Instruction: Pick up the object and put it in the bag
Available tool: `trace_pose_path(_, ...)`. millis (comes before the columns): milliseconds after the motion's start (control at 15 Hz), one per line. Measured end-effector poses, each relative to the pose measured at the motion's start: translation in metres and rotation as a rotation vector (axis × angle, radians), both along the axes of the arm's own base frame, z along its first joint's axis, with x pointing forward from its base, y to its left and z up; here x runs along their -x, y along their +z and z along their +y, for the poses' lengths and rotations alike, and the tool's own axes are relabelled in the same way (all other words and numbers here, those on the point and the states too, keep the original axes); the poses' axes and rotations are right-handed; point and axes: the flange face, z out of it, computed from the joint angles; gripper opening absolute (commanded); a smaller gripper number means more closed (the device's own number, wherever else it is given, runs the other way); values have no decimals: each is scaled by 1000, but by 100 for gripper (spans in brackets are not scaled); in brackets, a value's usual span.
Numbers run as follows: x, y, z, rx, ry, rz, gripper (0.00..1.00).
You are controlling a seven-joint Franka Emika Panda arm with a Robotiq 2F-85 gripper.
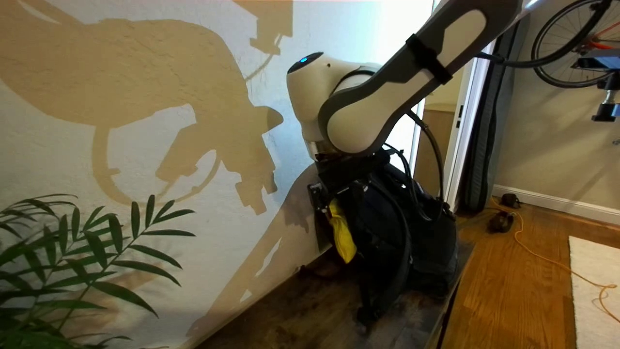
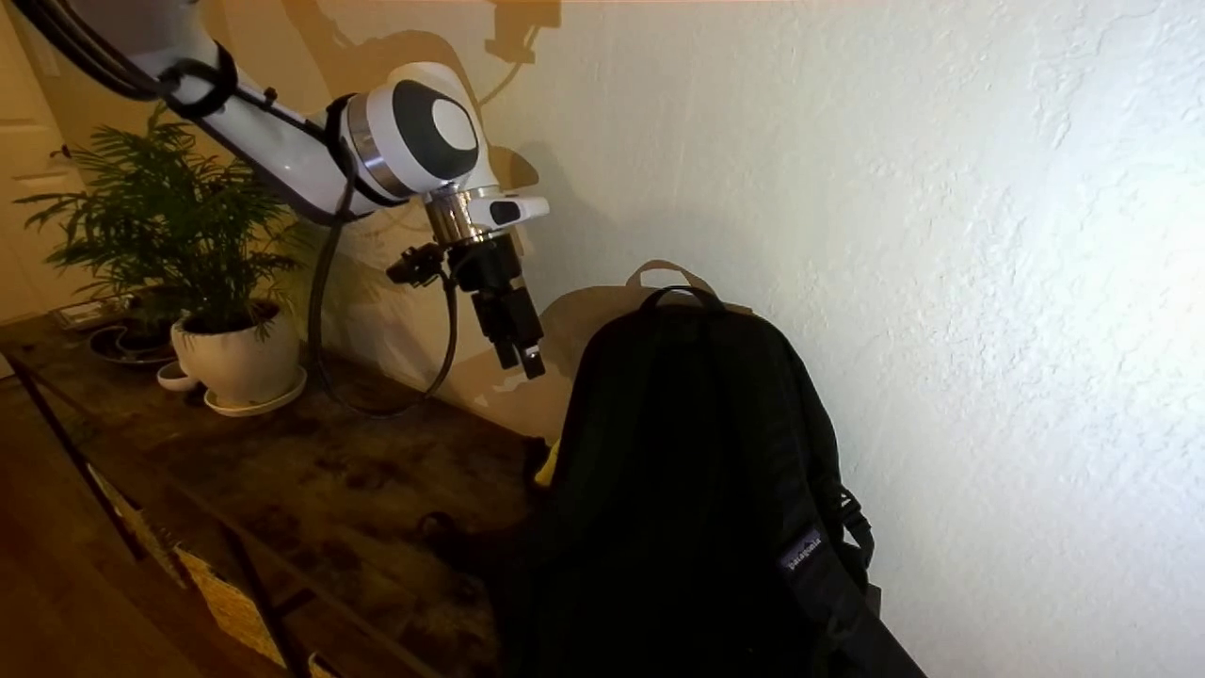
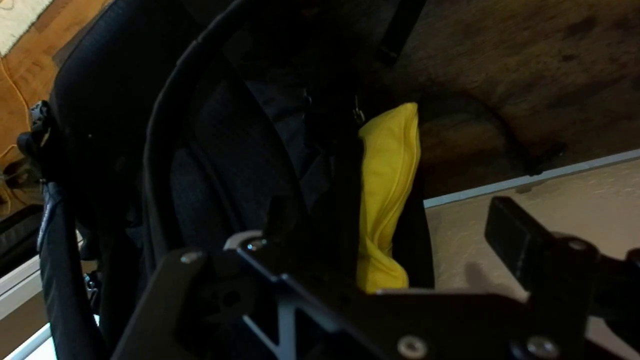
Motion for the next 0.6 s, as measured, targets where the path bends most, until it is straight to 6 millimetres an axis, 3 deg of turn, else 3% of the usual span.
trace_pose_path(600,3,-18,-42,119,103,-62,100)
